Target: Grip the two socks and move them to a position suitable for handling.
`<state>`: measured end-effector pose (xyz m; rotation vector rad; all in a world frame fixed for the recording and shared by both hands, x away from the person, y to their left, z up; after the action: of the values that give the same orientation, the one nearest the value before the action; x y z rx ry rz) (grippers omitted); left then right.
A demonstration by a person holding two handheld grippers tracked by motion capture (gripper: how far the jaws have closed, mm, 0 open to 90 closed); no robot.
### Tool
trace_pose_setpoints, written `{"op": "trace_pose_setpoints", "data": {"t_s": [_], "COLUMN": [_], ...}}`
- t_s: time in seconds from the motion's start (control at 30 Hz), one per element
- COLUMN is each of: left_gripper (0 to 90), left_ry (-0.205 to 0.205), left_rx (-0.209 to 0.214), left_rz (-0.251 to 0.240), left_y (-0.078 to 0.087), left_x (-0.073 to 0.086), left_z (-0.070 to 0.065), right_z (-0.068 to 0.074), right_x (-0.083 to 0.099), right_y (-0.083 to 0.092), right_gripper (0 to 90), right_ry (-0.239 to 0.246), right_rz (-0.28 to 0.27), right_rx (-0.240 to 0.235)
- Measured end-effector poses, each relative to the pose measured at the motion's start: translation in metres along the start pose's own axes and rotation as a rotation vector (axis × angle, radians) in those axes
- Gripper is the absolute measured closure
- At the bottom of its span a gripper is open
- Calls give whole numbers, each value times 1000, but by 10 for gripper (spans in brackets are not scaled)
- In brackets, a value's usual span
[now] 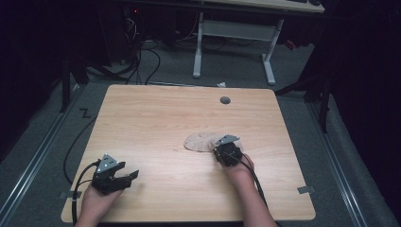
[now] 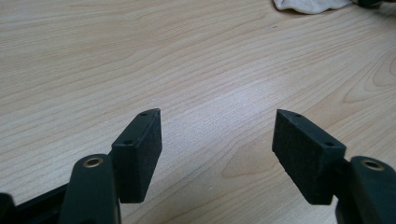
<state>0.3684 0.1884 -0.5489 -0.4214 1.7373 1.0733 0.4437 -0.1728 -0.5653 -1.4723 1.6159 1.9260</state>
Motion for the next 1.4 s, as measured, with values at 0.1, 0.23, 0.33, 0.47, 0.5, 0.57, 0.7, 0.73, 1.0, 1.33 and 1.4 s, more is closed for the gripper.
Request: {"op": "trace_pose_setpoints", "data": {"t_s": [0.1, 0.23, 0.33, 0.47, 0.5, 0.57, 0.7, 0.73, 1.0, 1.33, 1.4], "left_gripper": [335, 332, 331, 332, 332, 332, 332, 331, 326, 321, 319], "left_ry": [-4, -8, -7, -29, -27, -28, -34, -34, -47, -32, -34], "left_rx": [4, 10, 4, 3, -1, -1, 9, 9, 26, 45, 46], "left_rz": [4, 15, 16, 12, 6, -1, -12, -12, -32, -60, -65], "left_y": [0, -1, -3, -1, -1, 1, 3, 3, 4, -5, -8], "left_x": [1, 2, 2, 1, 0, -1, -4, -4, -9, -16, -18], "left_z": [-2, -2, -2, -4, -5, -6, -9, -9, -17, -14, -14], "right_z": [-3, -2, -2, -2, -2, -3, -4, -4, -8, -4, -3], "right_x": [-1, -6, -10, -12, -13, -14, -16, -16, -14, -17, -18], "right_y": [2, 9, 17, 23, 26, 30, 41, 41, 53, 71, 77], "right_gripper": [839, 840, 841, 842, 842, 843, 843, 843, 845, 847, 847], "right_ry": [-16, -19, -39, -48, -57, -51, -64, -64, -68, -84, -74], "right_rz": [-1, -35, -66, -86, -92, -103, -138, -138, -169, -246, -262], "right_rx": [-19, -24, -49, -67, -66, -66, -74, -74, -69, -55, -51]}}
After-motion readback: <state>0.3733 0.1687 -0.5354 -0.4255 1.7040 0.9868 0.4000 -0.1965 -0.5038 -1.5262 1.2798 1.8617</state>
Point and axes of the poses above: each handheld gripper's, and its own axes: y roughly backward along the jaws, x roughly out of its underside, z roughly to its left, the point moved 6 cm from there along -y, roughly forward along the jaws, and after that the axes turned 11 degrees about -z, right-handed, at the moved point
